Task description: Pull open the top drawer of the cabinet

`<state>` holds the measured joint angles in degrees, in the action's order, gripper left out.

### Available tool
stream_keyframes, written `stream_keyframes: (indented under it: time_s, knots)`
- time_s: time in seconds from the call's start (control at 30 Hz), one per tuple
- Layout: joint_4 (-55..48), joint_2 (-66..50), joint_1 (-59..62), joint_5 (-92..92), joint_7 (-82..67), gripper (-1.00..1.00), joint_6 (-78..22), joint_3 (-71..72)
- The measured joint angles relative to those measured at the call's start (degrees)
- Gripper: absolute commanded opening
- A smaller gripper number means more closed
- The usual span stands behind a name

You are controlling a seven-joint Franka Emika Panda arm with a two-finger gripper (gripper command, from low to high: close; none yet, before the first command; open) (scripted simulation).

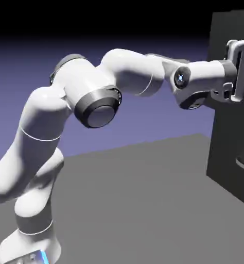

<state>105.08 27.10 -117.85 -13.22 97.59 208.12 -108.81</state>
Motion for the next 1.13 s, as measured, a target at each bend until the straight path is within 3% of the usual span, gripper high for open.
stream_keyframes:
  time_s: [0.53, 1.0, 1.03, 1.13]
  knots:
    - [18.6, -3.9, 33.2, 4.0, 6.6, -1.0, 3.9, 28.7]
    - [34.8, 4.7, 61.6, -2.8, -0.6, -1.0, 5.6, 57.6]
    - [35.7, 5.5, 62.9, -3.3, -1.1, 1.0, 5.6, 59.0]
    - [37.2, 6.8, 64.9, -4.2, -1.7, 1.0, 5.4, 61.0]
